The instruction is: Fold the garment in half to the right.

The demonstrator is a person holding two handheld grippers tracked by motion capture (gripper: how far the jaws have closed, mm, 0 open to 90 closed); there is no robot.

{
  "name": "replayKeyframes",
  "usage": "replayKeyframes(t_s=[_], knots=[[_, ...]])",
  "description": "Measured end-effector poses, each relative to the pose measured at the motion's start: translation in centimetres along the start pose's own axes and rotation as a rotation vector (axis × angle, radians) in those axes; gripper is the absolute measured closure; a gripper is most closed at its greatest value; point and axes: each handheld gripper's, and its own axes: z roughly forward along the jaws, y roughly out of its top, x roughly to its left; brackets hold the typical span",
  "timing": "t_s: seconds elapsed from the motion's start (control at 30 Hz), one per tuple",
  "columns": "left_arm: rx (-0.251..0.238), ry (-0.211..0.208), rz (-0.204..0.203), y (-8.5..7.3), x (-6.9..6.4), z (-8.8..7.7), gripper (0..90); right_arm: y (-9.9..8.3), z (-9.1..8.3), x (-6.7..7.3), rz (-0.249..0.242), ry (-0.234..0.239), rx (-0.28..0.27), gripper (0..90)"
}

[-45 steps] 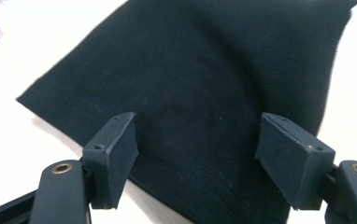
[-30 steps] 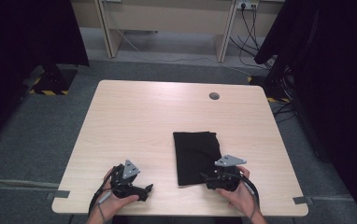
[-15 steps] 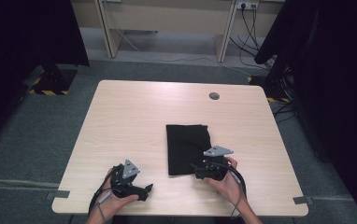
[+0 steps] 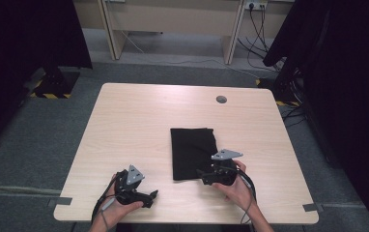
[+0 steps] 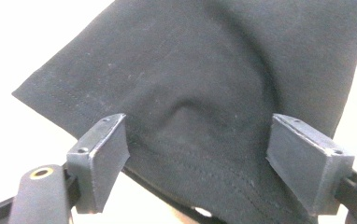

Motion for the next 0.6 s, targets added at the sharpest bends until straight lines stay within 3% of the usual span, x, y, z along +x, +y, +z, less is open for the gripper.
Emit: replayKeyframes(t_s=[0.3, 0.6], knots=[[0.0, 0.001, -0.001, 0.0, 0.0, 0.0, 0.0, -0.3, -1.5, -0.1, -0.029, 0.045, -0.017, 20.6], [0.001, 0.003, -0.003, 0.0, 0.0, 0.0, 0.0, -1.3, -3.0, -0.9, -0.029, 0.042, -0.026, 20.3]])
